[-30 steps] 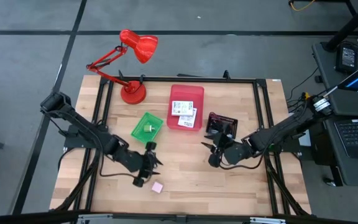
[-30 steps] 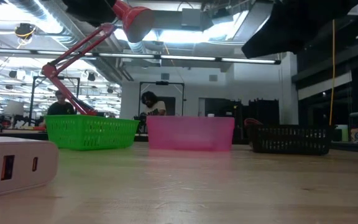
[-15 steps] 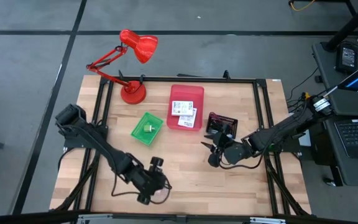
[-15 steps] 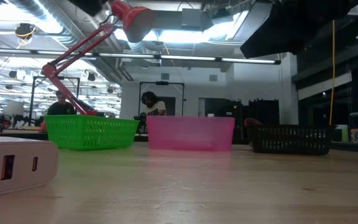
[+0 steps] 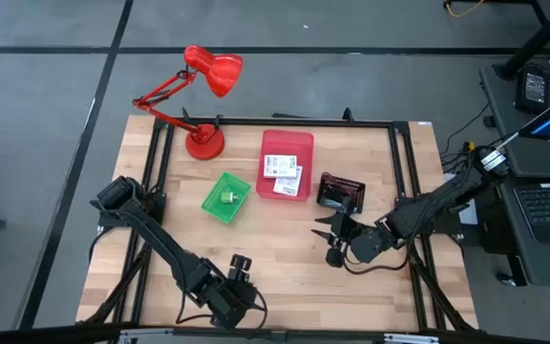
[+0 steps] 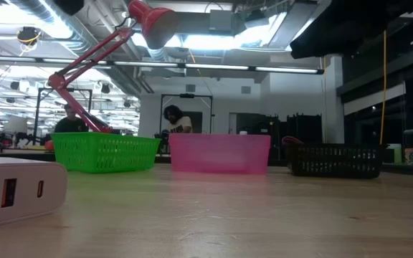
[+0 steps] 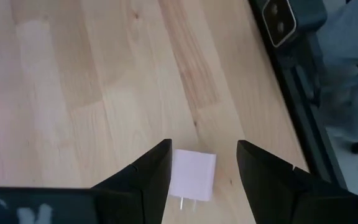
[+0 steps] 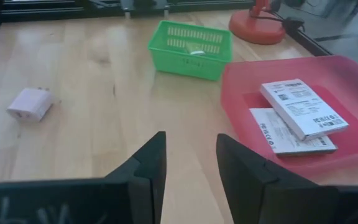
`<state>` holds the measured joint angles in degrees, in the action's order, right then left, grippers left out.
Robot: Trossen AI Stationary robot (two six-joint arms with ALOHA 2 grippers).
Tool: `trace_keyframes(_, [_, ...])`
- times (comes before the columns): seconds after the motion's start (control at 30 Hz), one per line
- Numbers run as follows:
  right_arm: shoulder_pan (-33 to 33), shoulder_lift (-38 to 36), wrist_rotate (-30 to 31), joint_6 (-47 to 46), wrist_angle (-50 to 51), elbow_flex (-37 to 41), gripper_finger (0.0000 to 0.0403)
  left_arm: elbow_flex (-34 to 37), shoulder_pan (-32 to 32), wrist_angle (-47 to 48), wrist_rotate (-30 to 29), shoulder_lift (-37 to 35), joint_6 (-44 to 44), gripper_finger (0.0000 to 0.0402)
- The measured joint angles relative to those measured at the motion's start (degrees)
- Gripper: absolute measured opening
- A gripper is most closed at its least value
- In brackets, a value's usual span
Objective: Pick and place items into bin
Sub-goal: Put the pink charger adapter into the green bin
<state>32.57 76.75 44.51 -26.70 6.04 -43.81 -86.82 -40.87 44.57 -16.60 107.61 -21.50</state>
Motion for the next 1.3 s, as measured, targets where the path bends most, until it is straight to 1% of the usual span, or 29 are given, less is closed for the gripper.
trace_keyframes(0.23, [0.23,0.0,0.0,0.07,-0.5,0.0,0.012,0.03,-0.48,0.31,0.28,0.02,-4.91,0.018])
trace_keyframes(0.3, [0.23,0.0,0.0,0.07,-0.53,0.0,0.012,0.03,-0.44,0.3,1.29,0.02,-5.4,0.0189])
trace_keyframes(0.53, [0.23,0.0,0.0,0.06,-0.53,0.0,0.012,0.06,-0.45,2.89,0.88,0.18,-5.62,0.0235])
trace_keyframes(0.67, [0.23,0.0,0.0,0.04,-0.54,0.0,0.012,0.08,-0.28,3.8,1.14,1.98,-3.45,0.0251])
trace_keyframes(0.87, [0.23,0.0,0.0,0.04,-0.54,-0.02,0.012,0.09,0.21,2.86,1.93,6.21,-1.49,0.0253])
trace_keyframes(1.03, [0.23,0.0,-0.02,0.03,-0.62,-0.02,0.012,0.1,1.52,2.74,5.93,8.88,-1.74,0.0253])
trace_keyframes(1.3, [0.23,0.02,-0.04,0.02,-0.69,-0.02,0.012,0.13,3.17,3.1,6.25,9.51,-1.72,0.0253])
